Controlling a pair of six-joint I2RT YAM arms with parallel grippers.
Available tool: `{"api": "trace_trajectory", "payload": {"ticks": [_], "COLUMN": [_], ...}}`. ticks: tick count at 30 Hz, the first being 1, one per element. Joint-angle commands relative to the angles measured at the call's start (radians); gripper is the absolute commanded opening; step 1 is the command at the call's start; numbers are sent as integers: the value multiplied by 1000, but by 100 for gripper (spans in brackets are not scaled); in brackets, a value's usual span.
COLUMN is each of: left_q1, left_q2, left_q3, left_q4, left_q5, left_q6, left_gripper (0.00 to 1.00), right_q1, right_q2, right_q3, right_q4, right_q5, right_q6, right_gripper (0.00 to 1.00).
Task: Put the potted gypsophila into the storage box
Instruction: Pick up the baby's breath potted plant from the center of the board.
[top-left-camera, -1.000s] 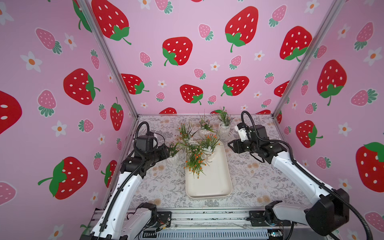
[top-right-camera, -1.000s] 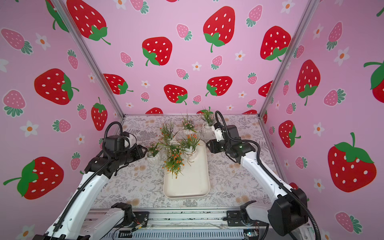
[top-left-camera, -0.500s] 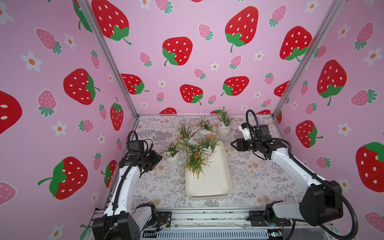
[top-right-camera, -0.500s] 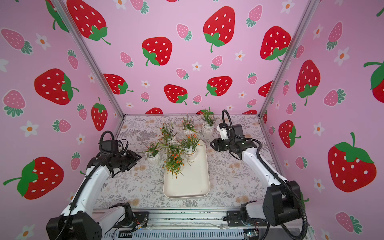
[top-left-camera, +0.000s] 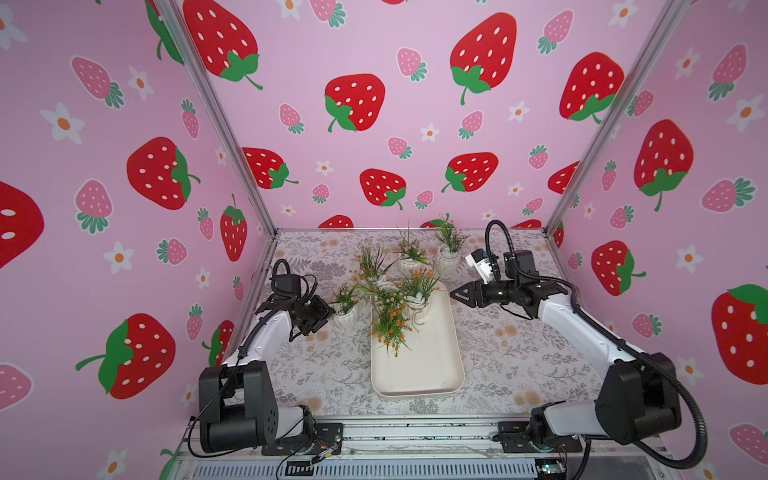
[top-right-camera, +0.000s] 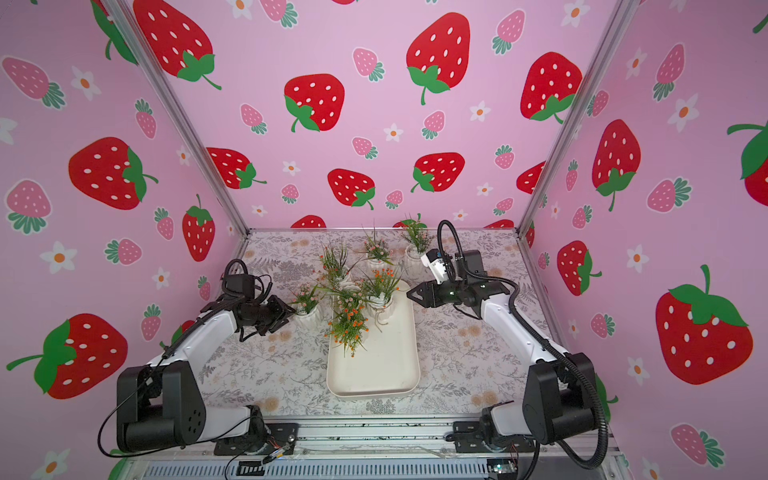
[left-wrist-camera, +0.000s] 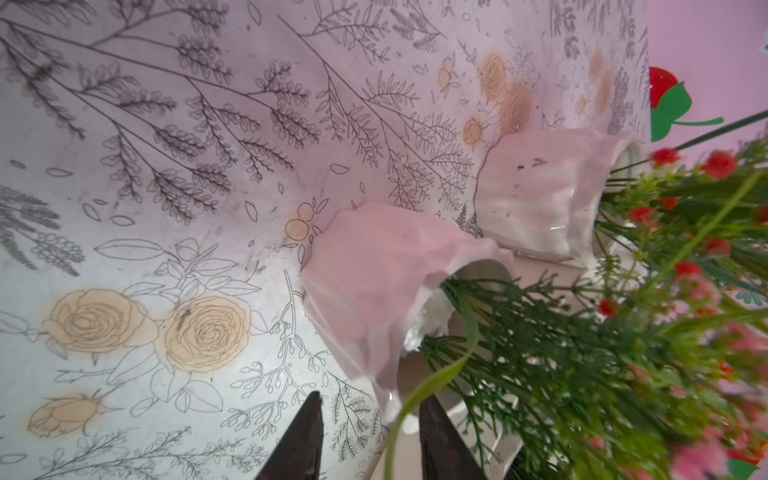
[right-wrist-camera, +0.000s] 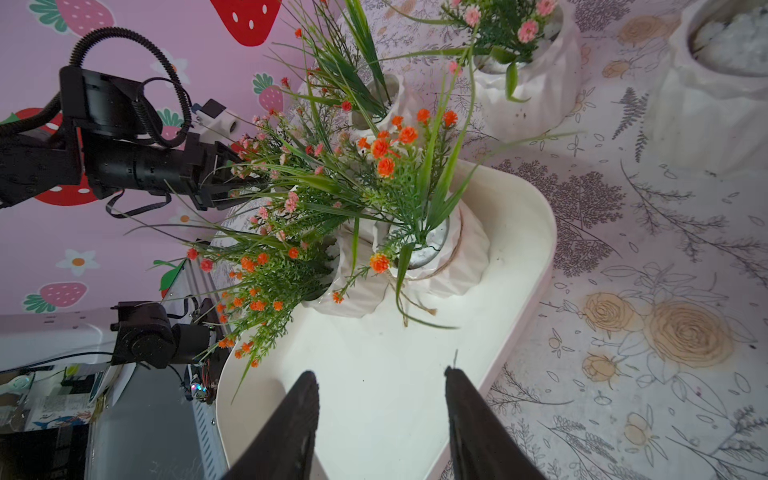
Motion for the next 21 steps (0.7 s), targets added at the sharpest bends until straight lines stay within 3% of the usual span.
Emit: {"api": "trace_trajectory", "payload": {"ticks": [1, 16, 21], "left_q1": [-5, -63, -69], "left_q2": [27, 100, 92], "left_q3": [29, 54, 55], "left_q4": [25, 6, -12], "left_q5": [-20, -94, -117], "left_q6": [-2, 32, 37], "left_gripper": [40, 34, 23], "right_q1": [-2, -3, -3], "right_q2": [-32, -45, -50], "right_q3": [-11, -30, -33], "right_q4": [12, -6, -17], "right_q5": [-36, 17, 42], "right_q6": [-37, -49, -57], "right_gripper": [51, 51, 51]}}
